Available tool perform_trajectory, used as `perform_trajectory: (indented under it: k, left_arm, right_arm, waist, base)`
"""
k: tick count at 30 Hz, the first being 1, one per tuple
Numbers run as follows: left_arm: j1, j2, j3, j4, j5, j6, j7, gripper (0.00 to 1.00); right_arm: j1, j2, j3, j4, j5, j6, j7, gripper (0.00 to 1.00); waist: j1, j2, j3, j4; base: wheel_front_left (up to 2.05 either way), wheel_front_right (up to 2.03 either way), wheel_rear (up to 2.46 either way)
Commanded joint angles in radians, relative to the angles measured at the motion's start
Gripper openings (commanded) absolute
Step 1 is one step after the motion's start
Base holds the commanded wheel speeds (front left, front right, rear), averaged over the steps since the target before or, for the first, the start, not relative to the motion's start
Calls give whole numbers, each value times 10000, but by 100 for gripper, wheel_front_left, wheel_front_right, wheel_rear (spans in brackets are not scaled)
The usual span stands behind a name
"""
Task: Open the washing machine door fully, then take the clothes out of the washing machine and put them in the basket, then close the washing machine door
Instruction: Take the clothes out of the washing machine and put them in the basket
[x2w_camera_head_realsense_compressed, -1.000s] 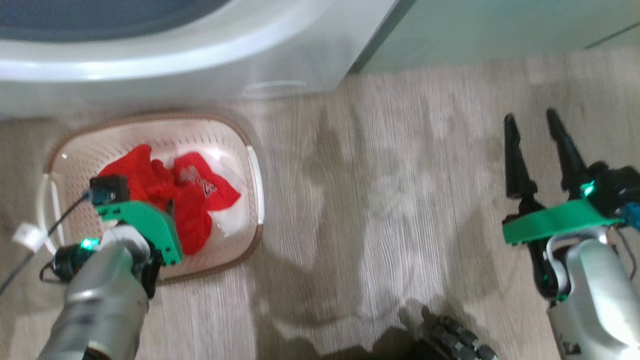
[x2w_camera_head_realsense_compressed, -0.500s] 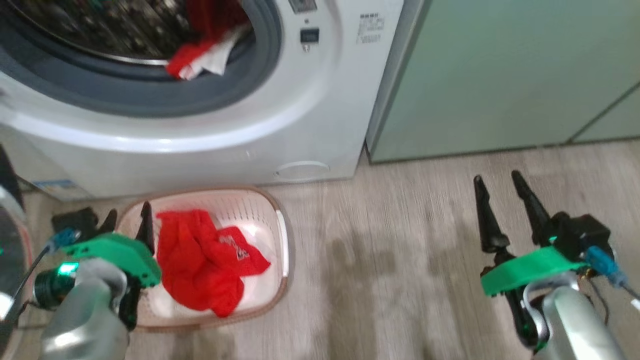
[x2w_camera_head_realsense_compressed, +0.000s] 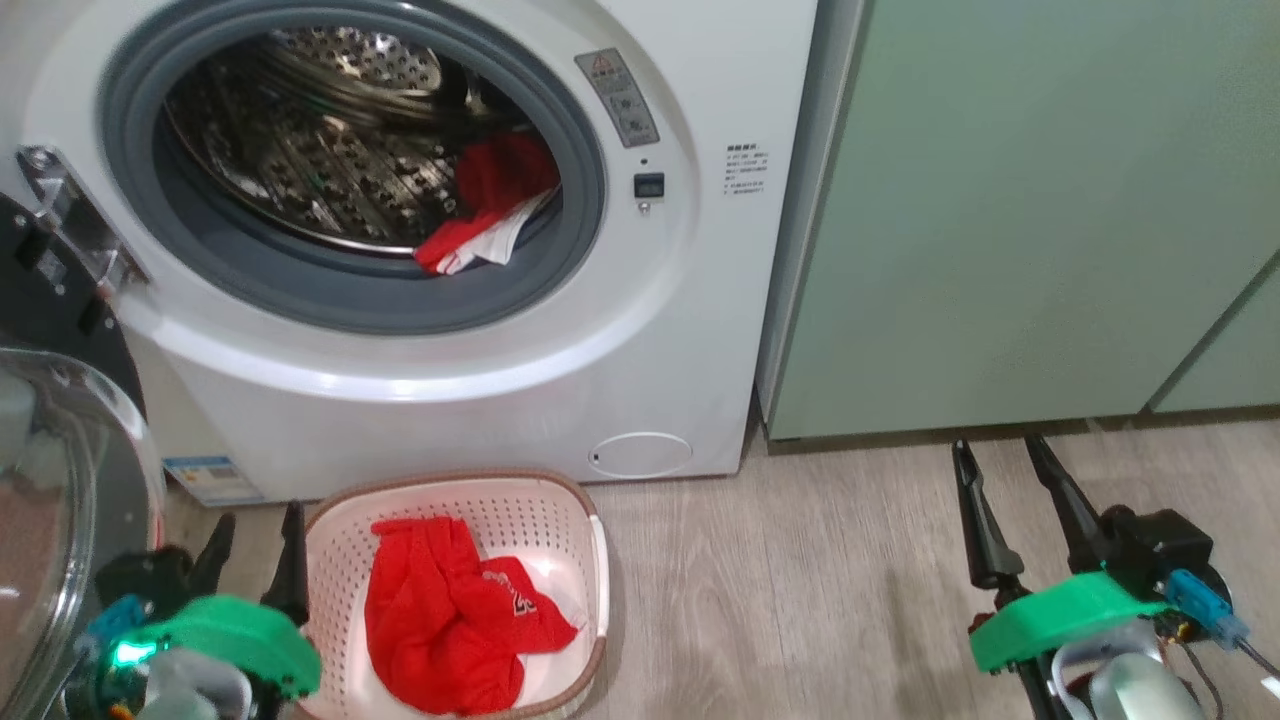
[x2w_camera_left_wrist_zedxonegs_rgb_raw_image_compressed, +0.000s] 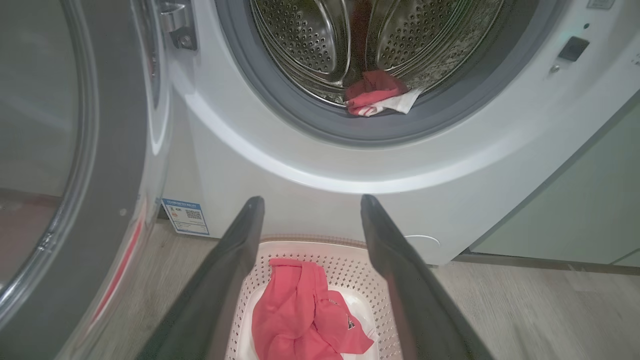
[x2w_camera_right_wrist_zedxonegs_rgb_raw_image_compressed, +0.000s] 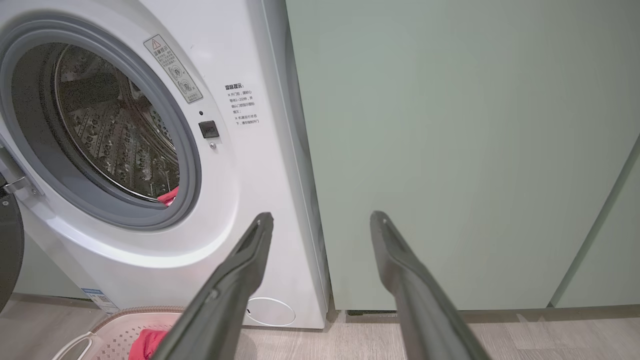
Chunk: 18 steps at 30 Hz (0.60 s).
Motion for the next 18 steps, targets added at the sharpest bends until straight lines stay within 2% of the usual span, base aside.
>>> perform_trajectory:
  k: [1,8,18]
  left_arm:
    - [25,187,569,-616,107,-35,-104,100]
    - [914,65,1203,-1703,253,-56,-104,100]
    - [1221,-10,1265,-2052,175,-65,-104,100]
  right_arm:
    - [-15,32,125,-363,-94,65,-63,100]
    - [338,78,-33,-505,-277,65,-63,100]
    - [476,112,-150,-565,-311,65,-63,100]
  waist:
    - [1,-1,-244,9]
    - [1,-1,-592,7]
    - [1,-1,-762,11]
  base:
    - [0,0,0]
    - [0,0,0]
    - [0,0,0]
